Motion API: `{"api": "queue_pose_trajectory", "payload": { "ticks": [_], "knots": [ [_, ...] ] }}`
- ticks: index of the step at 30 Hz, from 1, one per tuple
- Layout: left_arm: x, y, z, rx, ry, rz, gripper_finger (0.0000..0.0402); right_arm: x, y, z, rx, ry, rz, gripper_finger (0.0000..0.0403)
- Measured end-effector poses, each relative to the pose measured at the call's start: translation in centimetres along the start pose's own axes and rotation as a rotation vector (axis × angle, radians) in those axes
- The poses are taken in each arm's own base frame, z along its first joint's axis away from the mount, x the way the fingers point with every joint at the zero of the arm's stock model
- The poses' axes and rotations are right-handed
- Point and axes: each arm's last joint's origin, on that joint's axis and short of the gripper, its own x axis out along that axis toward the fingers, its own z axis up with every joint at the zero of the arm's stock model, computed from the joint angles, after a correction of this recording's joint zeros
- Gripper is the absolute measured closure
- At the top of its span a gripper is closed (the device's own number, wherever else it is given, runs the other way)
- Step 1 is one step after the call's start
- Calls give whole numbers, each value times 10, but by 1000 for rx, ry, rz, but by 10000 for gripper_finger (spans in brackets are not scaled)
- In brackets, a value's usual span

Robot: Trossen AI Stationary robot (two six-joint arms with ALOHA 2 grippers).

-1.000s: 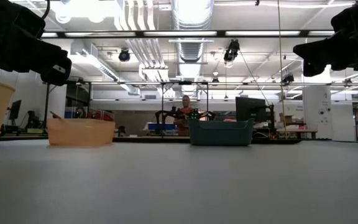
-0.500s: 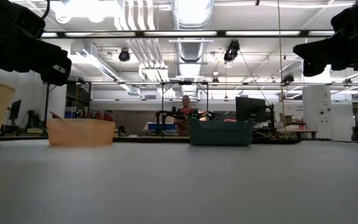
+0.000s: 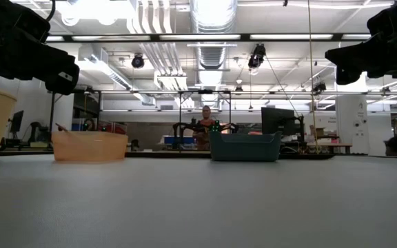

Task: Sort silverware by color (type)
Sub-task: Return to Home Position

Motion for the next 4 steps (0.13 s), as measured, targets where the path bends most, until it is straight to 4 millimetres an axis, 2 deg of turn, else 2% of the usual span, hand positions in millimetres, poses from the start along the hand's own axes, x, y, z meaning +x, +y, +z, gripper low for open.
{"api": "queue_pose_trajectory", "payload": {
  "ticks": [4],
  "knots": [
    [0,0,0,0,0,0,364,0,0,0,0,0,0,390]
  ]
}}
